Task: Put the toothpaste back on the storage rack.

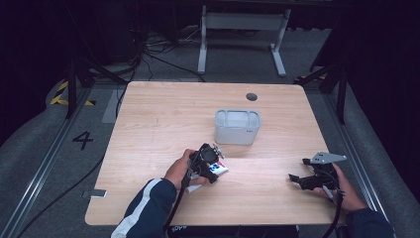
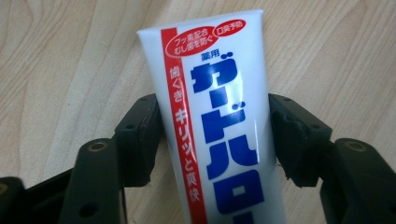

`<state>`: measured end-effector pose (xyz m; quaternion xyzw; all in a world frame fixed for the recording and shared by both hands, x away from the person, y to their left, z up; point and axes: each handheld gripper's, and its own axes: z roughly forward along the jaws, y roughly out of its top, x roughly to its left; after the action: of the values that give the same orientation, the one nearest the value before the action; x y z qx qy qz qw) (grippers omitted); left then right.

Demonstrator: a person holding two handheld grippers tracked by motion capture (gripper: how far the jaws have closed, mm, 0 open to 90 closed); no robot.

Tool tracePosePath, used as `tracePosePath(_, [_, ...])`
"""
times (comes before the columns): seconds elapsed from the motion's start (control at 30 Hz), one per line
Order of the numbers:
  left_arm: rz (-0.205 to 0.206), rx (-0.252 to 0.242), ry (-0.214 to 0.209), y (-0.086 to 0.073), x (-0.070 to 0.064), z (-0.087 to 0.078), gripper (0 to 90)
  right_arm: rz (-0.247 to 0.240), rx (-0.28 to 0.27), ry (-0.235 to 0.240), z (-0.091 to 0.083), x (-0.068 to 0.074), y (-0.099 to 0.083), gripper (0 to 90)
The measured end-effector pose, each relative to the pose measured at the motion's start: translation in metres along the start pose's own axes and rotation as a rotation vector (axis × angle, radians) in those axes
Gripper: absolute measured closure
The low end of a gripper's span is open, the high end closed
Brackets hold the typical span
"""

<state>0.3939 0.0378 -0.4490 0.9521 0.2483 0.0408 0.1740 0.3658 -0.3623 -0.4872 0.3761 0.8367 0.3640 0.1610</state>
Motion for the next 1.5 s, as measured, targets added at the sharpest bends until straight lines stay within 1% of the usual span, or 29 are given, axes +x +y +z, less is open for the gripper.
tracePosePath(0.1, [0.005, 0.004, -0.002, 0.000, -0.001, 0.000, 42.6, 0.000, 0.000, 0.000, 0.000, 0.000, 0.000, 10.0])
tracePosePath(0.17, [-0.008, 0.005, 0.001, 0.000, -0.001, -0.001, 44.4, 0.001, 0.001, 0.000, 0.000, 0.000, 0.000, 10.0])
tracePosePath(0.2, [-0.007, 0.003, -0.005, 0.000, -0.001, -0.002, 45.2, 0.000, 0.000, 0.000, 0.000, 0.000, 0.000, 10.0])
tracePosePath(0.27, [0.004, -0.002, -0.009, -0.001, 0.000, -0.003, 47.9, 0.001, 0.000, 0.000, 0.000, 0.000, 0.000, 10.0])
tracePosePath(0.37, [0.005, -0.009, -0.014, -0.001, 0.000, -0.005, 51.0, 0.001, 0.000, 0.000, 0.000, 0.000, 0.000, 10.0])
tracePosePath(0.47, [0.005, -0.014, -0.013, -0.002, 0.000, -0.007, 53.7, 0.001, 0.000, 0.000, 0.000, 0.000, 0.000, 10.0])
tracePosePath(0.5, [0.013, -0.014, -0.011, -0.002, -0.001, -0.009, 54.2, 0.000, 0.000, 0.000, 0.000, 0.000, 0.000, 10.0])
tracePosePath(0.53, [0.017, -0.025, -0.005, -0.002, -0.001, -0.010, 54.9, 0.001, 0.001, 0.000, 0.000, 0.000, 0.000, 10.0])
tracePosePath(0.57, [0.020, -0.021, -0.005, -0.002, -0.001, -0.013, 55.6, 0.001, 0.000, 0.000, 0.000, 0.000, 0.000, 10.0])
tracePosePath(0.6, [0.023, -0.037, -0.003, -0.003, -0.001, -0.014, 56.3, 0.001, 0.001, 0.000, 0.000, 0.000, 0.000, 10.0])
tracePosePath(0.67, [0.028, -0.050, -0.003, -0.004, 0.000, -0.020, 57.7, 0.001, 0.000, 0.000, 0.000, 0.000, 0.000, 10.0])
tracePosePath(0.7, [0.024, -0.054, 0.000, -0.005, 0.000, -0.022, 58.3, 0.001, 0.000, 0.000, 0.000, 0.000, 0.000, 10.0])
tracePosePath(0.83, [0.020, -0.085, -0.011, -0.008, 0.004, -0.027, 59.1, 0.000, 0.000, 0.000, 0.000, 0.000, 0.000, 10.0])
tracePosePath(0.87, [0.020, -0.084, -0.008, -0.009, 0.005, -0.029, 59.1, 0.000, 0.000, 0.000, 0.000, 0.000, 0.000, 10.0])
tracePosePath(0.9, [0.010, -0.106, -0.004, -0.010, 0.005, -0.031, 59.3, 0.001, 0.000, 0.000, 0.000, 0.000, 0.000, 10.0])
tracePosePath(0.93, [0.009, -0.108, -0.005, -0.010, 0.006, -0.033, 59.6, 0.000, 0.000, 0.000, 0.000, 0.000, 0.000, 10.0])
tracePosePath(1.03, [0.009, -0.138, -0.004, -0.012, 0.008, -0.039, 60.4, 0.000, 0.000, 0.000, 0.000, 0.000, 0.000, 10.0])
tracePosePath(1.07, [0.002, -0.150, 0.001, -0.013, 0.008, -0.041, 60.6, 0.001, 0.000, 0.000, 0.000, 0.000, 0.000, 10.0])
tracePosePath(1.27, [0.006, -0.184, 0.007, -0.016, 0.010, -0.049, 61.7, 0.001, 0.001, 0.000, 0.000, 0.000, 0.000, 10.0])
tracePosePath(1.37, [0.002, -0.206, 0.011, -0.017, 0.010, -0.053, 62.1, 0.000, 0.000, 0.000, 0.000, 0.000, 0.000, 10.0])
tracePosePath(1.5, [-0.003, -0.248, 0.020, -0.019, 0.009, -0.062, 62.4, 0.000, 0.000, 0.000, 0.000, 0.000, 0.000, 10.0])
